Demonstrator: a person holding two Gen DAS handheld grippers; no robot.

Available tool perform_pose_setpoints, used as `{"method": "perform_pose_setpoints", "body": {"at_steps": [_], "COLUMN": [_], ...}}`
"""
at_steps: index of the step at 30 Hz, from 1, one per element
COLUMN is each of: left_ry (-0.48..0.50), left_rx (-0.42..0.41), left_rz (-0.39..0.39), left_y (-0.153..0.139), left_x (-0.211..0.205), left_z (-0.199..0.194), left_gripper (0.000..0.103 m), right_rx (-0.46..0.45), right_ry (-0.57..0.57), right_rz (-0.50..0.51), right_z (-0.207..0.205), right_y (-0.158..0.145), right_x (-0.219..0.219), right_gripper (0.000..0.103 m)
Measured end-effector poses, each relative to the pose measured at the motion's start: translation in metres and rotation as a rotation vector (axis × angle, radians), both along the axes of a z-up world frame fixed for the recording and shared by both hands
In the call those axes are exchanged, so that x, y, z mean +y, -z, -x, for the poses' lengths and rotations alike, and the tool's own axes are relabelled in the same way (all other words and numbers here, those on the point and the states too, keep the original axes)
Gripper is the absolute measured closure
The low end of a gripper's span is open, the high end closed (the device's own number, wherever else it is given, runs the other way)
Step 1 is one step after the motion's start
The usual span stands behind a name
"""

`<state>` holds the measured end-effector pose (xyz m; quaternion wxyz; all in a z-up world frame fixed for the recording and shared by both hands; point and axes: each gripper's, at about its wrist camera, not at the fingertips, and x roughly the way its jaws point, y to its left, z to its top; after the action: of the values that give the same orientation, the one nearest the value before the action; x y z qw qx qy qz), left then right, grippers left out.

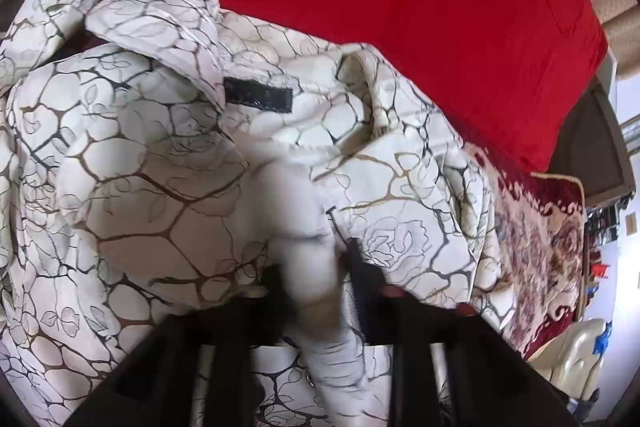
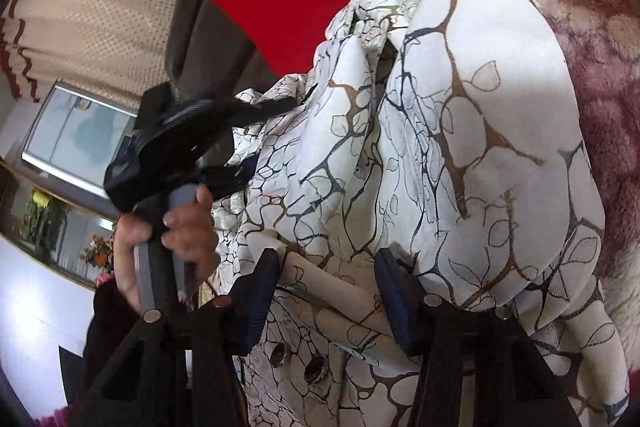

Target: Fold large clothes

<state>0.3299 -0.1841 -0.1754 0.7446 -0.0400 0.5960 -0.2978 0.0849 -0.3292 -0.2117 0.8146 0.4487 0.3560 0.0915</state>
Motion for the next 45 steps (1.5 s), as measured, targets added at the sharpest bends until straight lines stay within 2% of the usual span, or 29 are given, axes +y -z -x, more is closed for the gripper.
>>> {"method": "perform_pose_setpoints", "body": {"at_steps": [3,5,8,10,13,15,16,17,18,22,25,27,30,33,36,39,40,42,43,44,45], "left_ry": [-0.021,-0.034,-0.039,-0.046,-0.039,-0.035,-0.045,-0.056,-0.059,-0.12,-0.197,-0.229,-0.27,-0.311,-0.291,-0.23,-0.212,-0.225,-0.23,-0.24,-0.259], "left_rx": [-0.074,-0.16,-0.277,-0.305,-0.284,-0.265,-0.283,-0.321,-0.341,-0.392,-0.482,-0.524,-0.523,-0.497,-0.465,-0.411,-0.393,-0.358,-0.345,-0.321,-0.297], "left_rz": [-0.003,0.012,-0.082,-0.13,-0.206,-0.256,-0.305,-0.354,-0.372,-0.347,-0.354,-0.354,-0.332,-0.332,-0.336,-0.395,-0.442,-0.514,-0.511,-0.502,-0.5], "left_y": [-0.013,-0.033,-0.06,-0.065,-0.055,-0.042,-0.039,-0.038,-0.04,-0.067,-0.094,-0.105,-0.112,-0.104,-0.094,-0.073,-0.06,-0.04,-0.035,-0.028,-0.023], "left_x": [0.012,0.031,0.067,0.097,0.129,0.15,0.16,0.171,0.182,0.219,0.237,0.239,0.244,0.237,0.216,0.186,0.177,0.172,0.174,0.178,0.183], "left_z": [0.011,0.027,0.055,0.073,0.094,0.108,0.115,0.123,0.126,0.115,0.087,0.064,0.018,-0.021,-0.044,-0.062,-0.07,-0.085,-0.089,-0.095,-0.099], "left_gripper": [0.095,0.095,0.095,0.095,0.082,0.054,0.048,0.046,0.046,0.045,0.031,0.023,0.022,0.022,0.022,0.022,0.022,0.022,0.022,0.027,0.053], "right_rx": [-0.003,-0.013,-0.048,-0.061,-0.067,-0.06,-0.046,-0.017,0.008,0.16,0.108,0.067,0.064,0.101,0.126,0.124,0.124,0.123,0.12,0.117,0.115], "right_ry": [0.002,0.009,0.038,0.052,0.049,0.024,0.013,-0.007,-0.023,-0.078,-0.089,-0.093,-0.087,-0.084,-0.08,-0.09,-0.092,-0.091,-0.092,-0.093,-0.095], "right_rz": [-0.005,0.004,0.032,0.032,0.029,0.033,0.045,0.065,0.078,0.139,0.118,0.141,0.196,0.178,0.157,0.173,0.176,0.17,0.166,0.162,0.159], "right_z": [0.005,0.009,0.017,0.017,0.012,0.004,0.0,-0.006,-0.009,-0.02,-0.016,-0.014,-0.016,-0.019,-0.025,-0.028,-0.028,-0.03,-0.03,-0.029,-0.028], "right_y": [-0.006,-0.012,-0.026,-0.033,-0.041,-0.045,-0.047,-0.044,-0.041,-0.02,-0.029,-0.039,-0.041,-0.028,-0.015,-0.012,-0.011,-0.01,-0.01,-0.009,-0.009], "right_x": [0.0,-0.002,-0.009,-0.012,-0.007,0.004,0.01,0.02,0.026,0.052,0.055,0.058,0.059,0.054,0.049,0.05,0.05,0.05,0.049,0.049,0.048], "right_gripper": [0.049,0.049,0.048,0.048,0.048,0.048,0.048,0.048,0.048,0.048,0.048,0.048,0.046,0.046,0.047,0.047,0.047,0.047,0.047,0.047,0.046]}}
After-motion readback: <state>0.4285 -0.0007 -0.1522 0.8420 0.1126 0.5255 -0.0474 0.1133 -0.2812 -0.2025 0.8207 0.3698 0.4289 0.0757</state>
